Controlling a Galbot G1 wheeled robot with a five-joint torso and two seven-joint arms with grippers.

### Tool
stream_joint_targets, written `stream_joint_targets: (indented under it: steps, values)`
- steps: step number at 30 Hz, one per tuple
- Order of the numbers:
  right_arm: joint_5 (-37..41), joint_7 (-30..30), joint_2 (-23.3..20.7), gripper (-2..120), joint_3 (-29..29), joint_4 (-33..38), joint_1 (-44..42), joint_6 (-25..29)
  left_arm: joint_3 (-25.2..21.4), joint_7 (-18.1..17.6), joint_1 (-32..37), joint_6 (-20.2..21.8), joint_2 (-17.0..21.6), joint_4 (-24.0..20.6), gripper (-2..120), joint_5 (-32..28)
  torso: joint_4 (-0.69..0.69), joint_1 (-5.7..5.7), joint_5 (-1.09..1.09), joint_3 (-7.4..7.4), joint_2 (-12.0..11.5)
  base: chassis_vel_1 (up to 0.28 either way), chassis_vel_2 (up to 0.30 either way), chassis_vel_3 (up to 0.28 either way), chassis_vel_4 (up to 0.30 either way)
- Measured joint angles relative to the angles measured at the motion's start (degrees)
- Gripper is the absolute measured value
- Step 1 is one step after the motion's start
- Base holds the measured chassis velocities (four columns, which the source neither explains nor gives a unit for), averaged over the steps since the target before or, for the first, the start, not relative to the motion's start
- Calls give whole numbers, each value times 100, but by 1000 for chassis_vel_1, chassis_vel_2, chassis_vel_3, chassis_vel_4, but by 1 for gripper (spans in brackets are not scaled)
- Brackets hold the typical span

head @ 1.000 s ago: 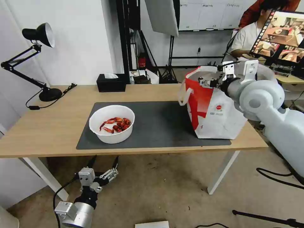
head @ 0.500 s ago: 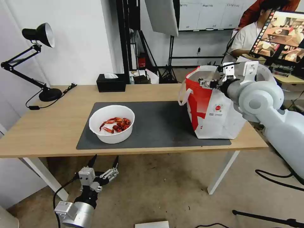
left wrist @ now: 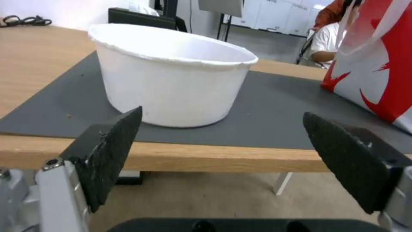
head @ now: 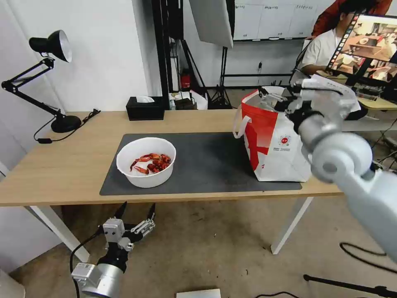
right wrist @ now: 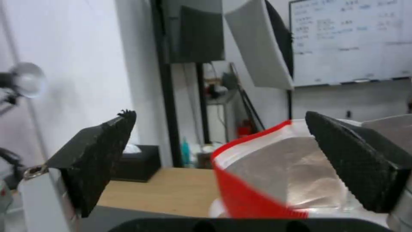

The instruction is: Pick up the trash from the table and place it into the takeout bag.

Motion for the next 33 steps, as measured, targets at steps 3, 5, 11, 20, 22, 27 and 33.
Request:
stream_joint_targets:
  steps: [3,5,11,20,22,27,33]
  values:
    - [-154,-194,29,100,293,216,-581,361,12,2,-17,-5,-2,8,100,0,1,0,-1,0,0,0,0,0,0]
    - [-498,-413,119,100,696,423,-1390,797,17,2,-37,-8,-3,19,100,-2,1,0,-2,0,0,0,0,0,0]
    - [-1334,-746,442,100,1245,571,-2952,1586,33,7,-59,-15,-14,54,100,-3,0,0,-2,0,0,0,0,0,0]
    - [-2810,-1109,1329,100,1260,154,-4652,2666,153,61,-8,-102,-47,70,100,64,0,-1,-3,0,0,0,0,0,0]
    - [-2903,-1113,1358,100,1115,41,-4729,2806,154,73,-9,-108,-4,76,100,56,-1,-1,0,0,0,0,0,0,0]
    - [-3195,-1116,1461,100,844,-135,-4767,2948,175,81,-4,-109,32,81,100,41,1,0,-2,0,0,0,0,0,0]
    - [-3333,-1106,1535,100,792,-262,-4762,2884,168,81,0,-110,99,94,100,56,1,0,-2,0,-1,0,0,0,0]
